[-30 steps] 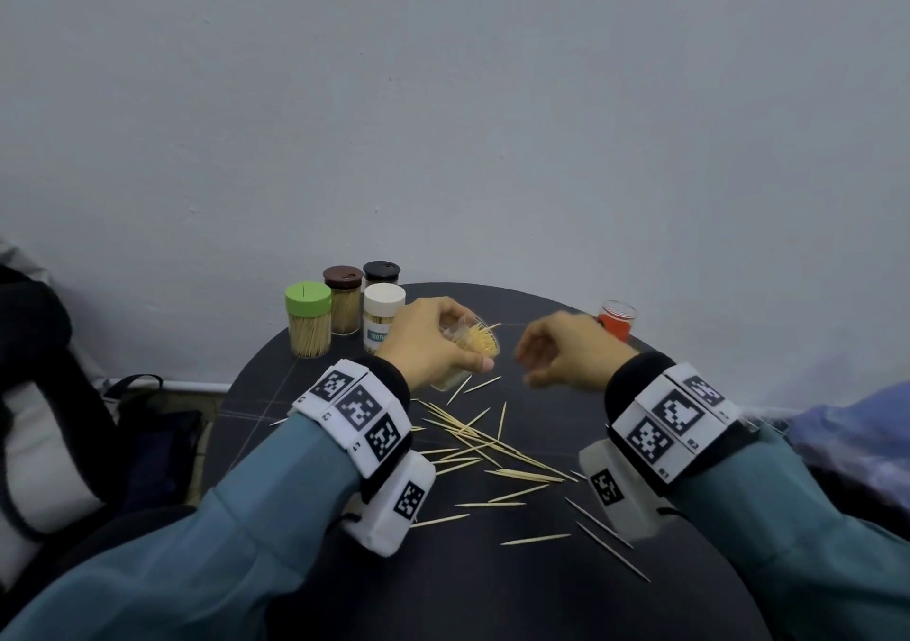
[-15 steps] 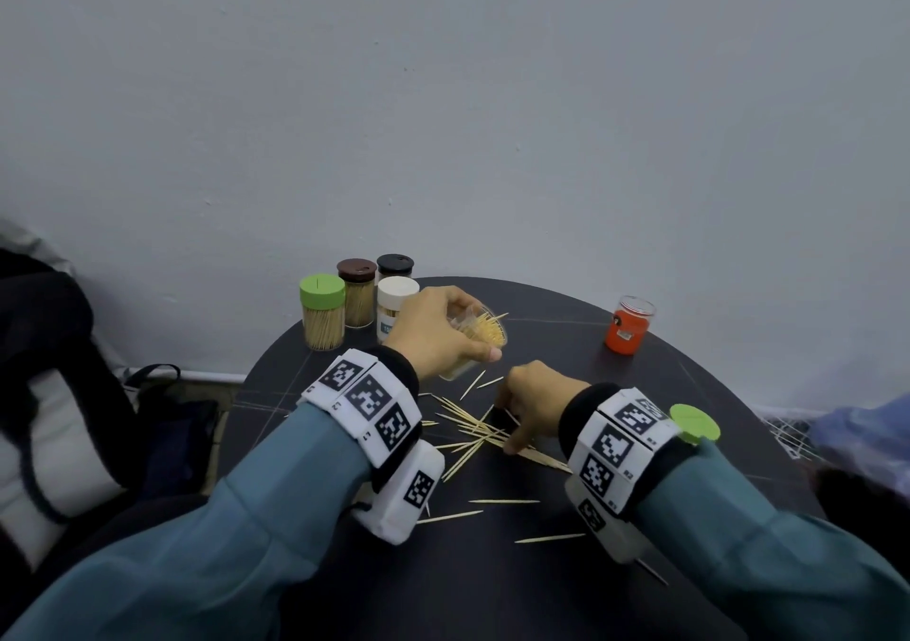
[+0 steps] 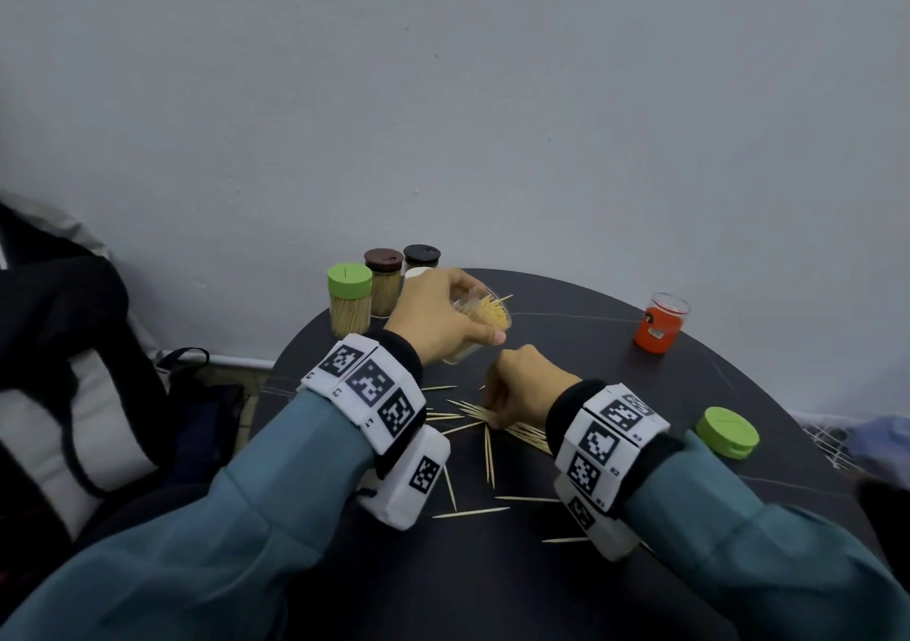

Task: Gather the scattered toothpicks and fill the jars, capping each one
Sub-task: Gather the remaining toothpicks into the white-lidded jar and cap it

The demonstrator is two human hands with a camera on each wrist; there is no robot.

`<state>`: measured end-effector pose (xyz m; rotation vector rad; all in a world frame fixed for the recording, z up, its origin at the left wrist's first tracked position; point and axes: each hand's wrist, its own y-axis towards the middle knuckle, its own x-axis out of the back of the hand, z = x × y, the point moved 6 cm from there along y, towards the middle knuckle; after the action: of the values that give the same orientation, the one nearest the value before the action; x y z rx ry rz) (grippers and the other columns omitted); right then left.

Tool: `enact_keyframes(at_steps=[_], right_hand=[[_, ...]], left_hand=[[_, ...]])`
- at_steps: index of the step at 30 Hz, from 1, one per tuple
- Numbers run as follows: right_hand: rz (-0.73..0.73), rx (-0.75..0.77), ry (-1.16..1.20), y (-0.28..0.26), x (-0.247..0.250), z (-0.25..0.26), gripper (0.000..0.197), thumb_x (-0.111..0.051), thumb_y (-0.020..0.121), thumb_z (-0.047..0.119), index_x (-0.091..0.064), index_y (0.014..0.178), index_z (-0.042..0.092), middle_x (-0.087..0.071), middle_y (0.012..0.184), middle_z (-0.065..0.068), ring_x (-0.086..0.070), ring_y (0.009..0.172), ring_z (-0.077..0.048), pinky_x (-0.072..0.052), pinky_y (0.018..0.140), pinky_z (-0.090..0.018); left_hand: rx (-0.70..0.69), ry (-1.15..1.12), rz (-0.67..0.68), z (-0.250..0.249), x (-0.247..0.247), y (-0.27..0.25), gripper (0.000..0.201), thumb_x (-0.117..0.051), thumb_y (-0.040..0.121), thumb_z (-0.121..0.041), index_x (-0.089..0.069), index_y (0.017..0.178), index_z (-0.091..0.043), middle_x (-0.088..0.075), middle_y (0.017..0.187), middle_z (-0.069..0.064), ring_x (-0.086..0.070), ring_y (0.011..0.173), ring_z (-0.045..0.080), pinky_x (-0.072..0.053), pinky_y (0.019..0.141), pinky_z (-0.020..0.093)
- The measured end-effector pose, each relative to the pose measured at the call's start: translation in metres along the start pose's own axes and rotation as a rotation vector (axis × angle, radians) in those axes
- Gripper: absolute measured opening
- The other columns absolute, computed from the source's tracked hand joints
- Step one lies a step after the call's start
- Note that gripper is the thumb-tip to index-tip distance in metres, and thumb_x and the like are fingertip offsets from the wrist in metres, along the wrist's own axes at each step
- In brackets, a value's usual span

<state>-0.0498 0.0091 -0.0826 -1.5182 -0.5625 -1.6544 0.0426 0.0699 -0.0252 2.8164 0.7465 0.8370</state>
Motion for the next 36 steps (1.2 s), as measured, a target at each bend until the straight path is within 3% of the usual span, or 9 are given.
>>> enact_keyframes(at_steps=[5, 13, 20, 24, 26, 29, 36], right_hand=[[-0.034, -0.016, -0.03, -0.004, 0.0, -0.008, 0.011, -0.073, 0.075, 0.012, -0.067, 0.084, 0.007, -0.066, 0.096, -0.011, -0.064, 0.088, -0.025, -0.054, 0.08, -0.034], [0.017, -0.059, -0.012, -0.02, 0.006, -0.029, 0.014, -0.074, 0.075, 0.01, -0.07, 0.089, 0.007, -0.068, 0.092, -0.007, -0.064, 0.089, -0.021, -0.053, 0.08, -0.029], [0.078, -0.072, 0.021, -0.04, 0.006, -0.044, 0.02, -0.073, 0.078, 0.018, -0.069, 0.095, 0.007, -0.062, 0.08, 0.003, -0.055, 0.079, -0.01, -0.045, 0.07, -0.018], [0.173, -0.127, -0.051, -0.055, -0.001, -0.046, 0.053, -0.073, 0.073, 0.046, -0.058, 0.11, 0.01, -0.06, 0.105, -0.004, -0.055, 0.093, -0.017, -0.047, 0.078, -0.027], [0.206, -0.134, -0.112, -0.061, -0.007, -0.043, 0.064, -0.074, 0.071, 0.047, -0.051, 0.118, 0.01, -0.054, 0.116, -0.005, -0.053, 0.103, -0.021, -0.048, 0.085, -0.032], [0.196, -0.121, -0.143, -0.064, -0.009, -0.04, 0.057, -0.072, 0.077, 0.036, -0.05, 0.12, 0.006, -0.052, 0.122, -0.009, -0.053, 0.109, -0.025, -0.046, 0.087, -0.033], [0.119, -0.131, -0.071, -0.059, -0.008, -0.048, 0.022, -0.067, 0.083, 0.015, -0.064, 0.103, 0.006, -0.062, 0.111, -0.012, -0.061, 0.101, -0.028, -0.051, 0.089, -0.037]], left_hand=[[0.002, 0.006, 0.005, -0.002, -0.004, 0.001, 0.057, -0.086, 0.063, -0.02, -0.062, 0.114, -0.012, -0.06, 0.105, -0.003, -0.049, 0.088, 0.007, -0.04, 0.076, 0.019], [0.003, 0.036, 0.03, -0.004, -0.014, 0.004, 0.057, -0.086, 0.063, -0.022, -0.062, 0.114, -0.014, -0.059, 0.103, -0.003, -0.052, 0.09, 0.01, -0.04, 0.072, 0.019], [0.001, 0.068, 0.048, -0.005, -0.019, 0.003, 0.056, -0.085, 0.064, -0.024, -0.062, 0.114, -0.015, -0.059, 0.105, -0.003, -0.051, 0.092, 0.01, -0.039, 0.075, 0.021], [0.0, 0.075, 0.057, -0.006, -0.019, 0.002, 0.056, -0.085, 0.064, -0.024, -0.062, 0.114, -0.015, -0.059, 0.107, -0.002, -0.051, 0.094, 0.01, -0.039, 0.075, 0.021], [0.003, 0.07, 0.06, -0.006, -0.021, 0.001, 0.057, -0.085, 0.064, -0.023, -0.061, 0.115, -0.014, -0.059, 0.107, -0.002, -0.051, 0.094, 0.01, -0.039, 0.076, 0.022], [-0.004, 0.075, 0.076, -0.007, -0.023, -0.001, 0.056, -0.084, 0.065, -0.021, -0.06, 0.115, -0.014, -0.057, 0.104, -0.004, -0.05, 0.094, 0.01, -0.038, 0.077, 0.022], [-0.012, 0.087, 0.086, -0.007, -0.025, -0.002, 0.057, -0.085, 0.065, -0.021, -0.061, 0.116, -0.012, -0.059, 0.105, -0.002, -0.051, 0.092, 0.01, -0.039, 0.077, 0.022]])
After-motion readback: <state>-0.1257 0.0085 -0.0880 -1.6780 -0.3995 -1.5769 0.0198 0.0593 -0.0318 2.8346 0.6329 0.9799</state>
